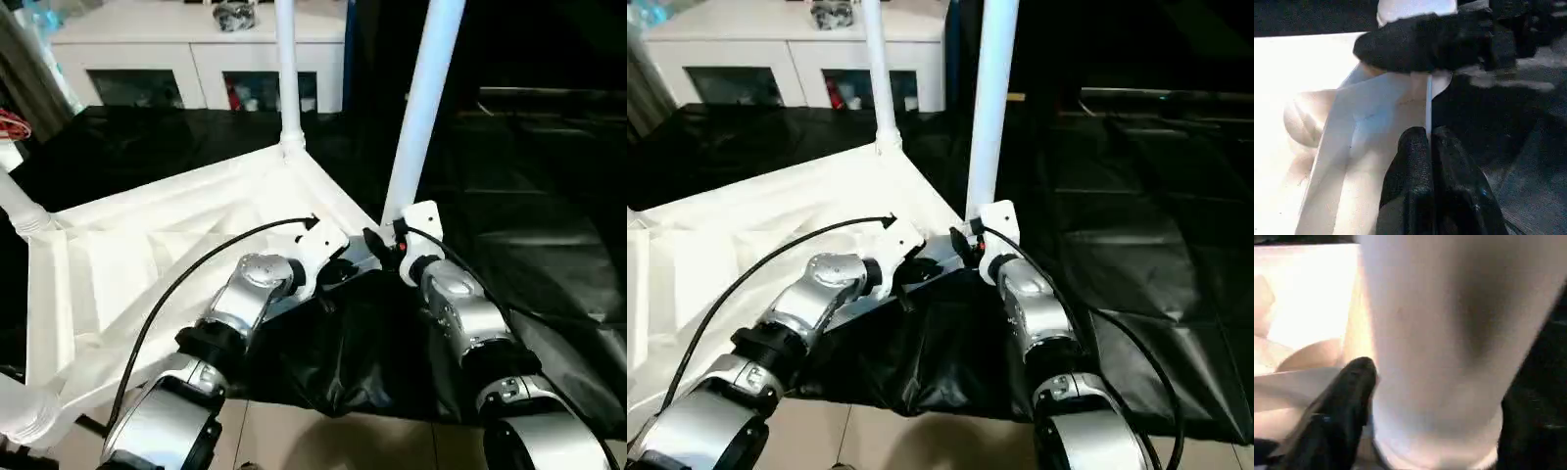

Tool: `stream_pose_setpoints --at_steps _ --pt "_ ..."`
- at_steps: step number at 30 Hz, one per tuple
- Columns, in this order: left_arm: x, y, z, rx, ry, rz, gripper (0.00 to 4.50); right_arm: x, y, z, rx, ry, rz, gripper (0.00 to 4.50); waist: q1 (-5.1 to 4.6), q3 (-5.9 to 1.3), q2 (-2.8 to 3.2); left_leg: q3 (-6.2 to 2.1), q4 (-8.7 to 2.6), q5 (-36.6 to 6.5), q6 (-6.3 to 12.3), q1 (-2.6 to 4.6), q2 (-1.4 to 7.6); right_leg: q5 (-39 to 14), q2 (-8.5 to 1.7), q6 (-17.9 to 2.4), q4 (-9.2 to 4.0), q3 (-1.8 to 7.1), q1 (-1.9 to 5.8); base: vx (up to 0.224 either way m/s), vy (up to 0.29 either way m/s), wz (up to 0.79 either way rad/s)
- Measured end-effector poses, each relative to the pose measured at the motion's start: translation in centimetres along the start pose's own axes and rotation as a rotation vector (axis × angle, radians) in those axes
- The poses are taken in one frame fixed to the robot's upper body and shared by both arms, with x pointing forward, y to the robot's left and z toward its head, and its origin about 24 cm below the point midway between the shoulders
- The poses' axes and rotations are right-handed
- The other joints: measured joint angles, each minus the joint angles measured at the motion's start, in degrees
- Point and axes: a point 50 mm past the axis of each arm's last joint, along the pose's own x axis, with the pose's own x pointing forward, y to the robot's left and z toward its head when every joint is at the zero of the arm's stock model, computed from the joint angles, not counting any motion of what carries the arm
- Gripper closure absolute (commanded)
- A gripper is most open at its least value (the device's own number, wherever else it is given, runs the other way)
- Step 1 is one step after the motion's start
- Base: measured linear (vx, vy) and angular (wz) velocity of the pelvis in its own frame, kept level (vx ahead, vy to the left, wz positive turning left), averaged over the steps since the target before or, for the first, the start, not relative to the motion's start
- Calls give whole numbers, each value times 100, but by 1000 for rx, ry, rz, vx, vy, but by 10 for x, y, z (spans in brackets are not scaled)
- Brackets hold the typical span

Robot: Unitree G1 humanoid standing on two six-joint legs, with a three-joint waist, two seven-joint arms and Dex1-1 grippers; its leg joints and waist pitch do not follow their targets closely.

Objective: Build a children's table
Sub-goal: Rotate leg to tighten

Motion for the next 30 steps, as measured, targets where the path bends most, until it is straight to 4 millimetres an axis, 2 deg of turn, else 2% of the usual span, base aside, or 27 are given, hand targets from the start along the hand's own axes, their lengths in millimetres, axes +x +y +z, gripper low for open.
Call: stream_pose_setpoints --at_steps 4,7,10,16,25,26,30 --pt "-1 1 -1 5 -2 -7 450 -2 -2 -1 -4 -4 41 52 -3 0 -1 0 1 2 0 2 0 1 0 -1 3 0 0 0 0 0" --pt "-4 1 -3 11 -5 -34 450 -6 -3 -2 -29 -11 94 52 -2 0 0 0 1 2 0 2 1 1 0 -1 3 0 0 0 0 0" --pt "-14 2 -9 11 -13 -81 450 -13 -5 -5 -71 -9 198 52 -27 -1 7 0 -3 1 0 4 3 0 1 -1 5 -1 -2 0 0 0" --pt "-32 0 -18 50 -16 -227 450 -30 -5 -8 -118 1 431 52 19 -2 13 1 1 3 0 5 6 3 1 -6 10 -2 0 0 0 0" --pt "-55 1 -27 57 -7 -383 450 -56 -11 -4 -214 76 738 52 36 0 11 3 3 2 0 0 8 1 1 -3 8 -2 0 0 0 0" --pt "-57 1 -28 57 -4 -392 450 -57 -11 -5 -219 82 756 78 36 2 8 3 3 2 0 -1 8 1 1 -3 7 -2 0 0 0 0" --pt "-59 1 -29 53 -2 -410 450 -58 -10 -4 -216 83 761 90 38 3 7 3 3 2 0 0 8 0 1 -3 8 -2 -1 0 0 0"
